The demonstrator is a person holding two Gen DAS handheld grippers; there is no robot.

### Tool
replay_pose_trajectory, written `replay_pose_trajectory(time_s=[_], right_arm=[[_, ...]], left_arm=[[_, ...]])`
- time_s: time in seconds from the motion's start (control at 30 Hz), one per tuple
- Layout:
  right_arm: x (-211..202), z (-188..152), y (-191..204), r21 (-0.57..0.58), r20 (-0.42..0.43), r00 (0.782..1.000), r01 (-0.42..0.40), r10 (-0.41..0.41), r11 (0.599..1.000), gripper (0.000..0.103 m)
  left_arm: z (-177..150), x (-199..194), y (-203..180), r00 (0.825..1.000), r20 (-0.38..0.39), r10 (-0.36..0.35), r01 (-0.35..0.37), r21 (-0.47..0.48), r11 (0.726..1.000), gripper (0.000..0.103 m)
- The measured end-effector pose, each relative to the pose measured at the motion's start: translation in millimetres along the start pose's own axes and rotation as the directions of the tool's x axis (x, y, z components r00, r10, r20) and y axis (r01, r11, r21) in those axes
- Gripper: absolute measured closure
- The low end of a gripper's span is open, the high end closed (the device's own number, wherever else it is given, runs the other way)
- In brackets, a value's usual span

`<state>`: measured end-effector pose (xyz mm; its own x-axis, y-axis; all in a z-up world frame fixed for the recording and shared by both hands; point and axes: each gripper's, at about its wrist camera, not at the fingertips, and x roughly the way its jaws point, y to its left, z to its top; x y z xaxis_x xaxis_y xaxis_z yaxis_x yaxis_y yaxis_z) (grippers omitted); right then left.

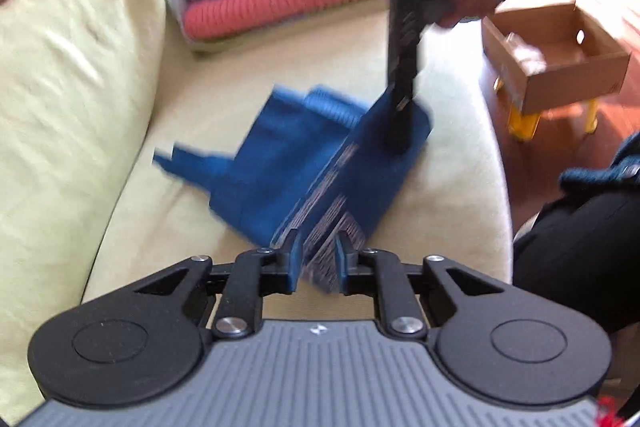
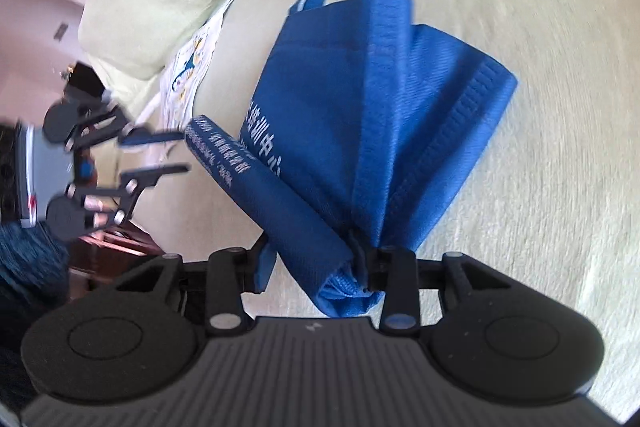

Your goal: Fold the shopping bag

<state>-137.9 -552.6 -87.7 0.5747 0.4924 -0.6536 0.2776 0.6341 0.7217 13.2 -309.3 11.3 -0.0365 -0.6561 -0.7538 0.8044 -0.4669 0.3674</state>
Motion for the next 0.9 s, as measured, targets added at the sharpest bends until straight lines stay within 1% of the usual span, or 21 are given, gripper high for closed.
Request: replay_pose_trajectory(time_s=[0.1, 0.17, 0.23, 0.33, 0.43, 0.5, 0.53, 0.57, 0.6, 0.7, 0.77, 0.8, 0.83, 0.87, 0.9], right_arm=[[1, 11, -5, 0.054, -0.031, 0.999, -0.007, 0.009, 0.999, 0.072], [1, 14, -8, 0.088, -0.046, 0.999, -0.013, 0.017, 0.996, 0.073], [-1, 12, -9, 0.104, -0.039, 0.999, -0.017, 0.021, 0.994, 0.073], [-4, 5, -15, 0.149, -0.005, 0.999, -0.042, 0.043, 0.988, 0.074], [-5, -2, -23, 0.187, 0.028, 0.997, -0.073, 0.069, 0.98, 0.075], [-6, -4, -25, 0.203, 0.046, 0.996, -0.082, 0.074, 0.976, 0.075], [-7, -6, -24, 0.208, 0.061, 0.996, -0.083, 0.071, 0.975, 0.075], [-9, -7, -23, 0.21, 0.076, 0.995, -0.083, 0.068, 0.974, 0.076], [-10, -9, -22, 0.213, 0.091, 0.994, -0.084, 0.066, 0.973, 0.076], [-18, -21, -14, 0.201, 0.175, 0.984, -0.078, 0.042, 0.977, 0.076], [-23, -32, -1, 0.164, 0.245, 0.97, -0.035, -0.007, 0.986, 0.074], [-26, -37, 7, 0.142, 0.286, 0.957, 0.008, -0.049, 0.99, 0.073], [-30, -45, 18, 0.11, 0.338, 0.935, 0.076, -0.11, 0.991, 0.071], [-35, -52, 24, 0.086, 0.376, 0.913, 0.136, -0.158, 0.987, 0.065], [-39, -61, 32, 0.058, 0.425, 0.876, 0.226, -0.229, 0.972, 0.061]], left_arm=[[4, 10, -3, 1.0, 0.011, 0.016, -0.016, 0.04, 0.999, 0.082], [4, 24, 2, 0.999, 0.0, 0.032, -0.032, 0.029, 0.999, 0.082], [1, 35, 6, 0.999, -0.012, 0.035, -0.035, 0.01, 0.999, 0.082], [-2, 46, 12, 1.0, -0.005, 0.026, -0.026, -0.026, 0.999, 0.082], [-1, 56, 17, 0.999, -0.031, 0.014, -0.015, -0.035, 0.999, 0.083], [-1, 65, 18, 0.999, -0.053, -0.003, 0.001, -0.044, 0.999, 0.087], [-1, 68, 19, 0.998, -0.06, -0.01, 0.007, -0.049, 0.999, 0.09], [-1, 73, 20, 0.998, -0.065, -0.02, 0.017, -0.058, 0.998, 0.101], [-1, 76, 20, 0.997, -0.065, -0.033, 0.029, -0.063, 0.998, 0.103], [-1, 79, 18, 0.997, -0.069, -0.037, 0.033, -0.062, 0.998, 0.103], [-1, 79, 19, 0.997, -0.07, -0.039, 0.034, -0.07, 0.997, 0.103], [-1, 79, 19, 0.997, -0.071, -0.039, 0.034, -0.074, 0.997, 0.103], [-1, 79, 19, 0.997, -0.072, -0.039, 0.034, -0.076, 0.997, 0.103], [0, 79, 19, 0.997, -0.074, -0.039, 0.034, -0.074, 0.997, 0.103], [0, 80, 18, 0.996, -0.075, -0.039, 0.034, -0.073, 0.997, 0.103]])
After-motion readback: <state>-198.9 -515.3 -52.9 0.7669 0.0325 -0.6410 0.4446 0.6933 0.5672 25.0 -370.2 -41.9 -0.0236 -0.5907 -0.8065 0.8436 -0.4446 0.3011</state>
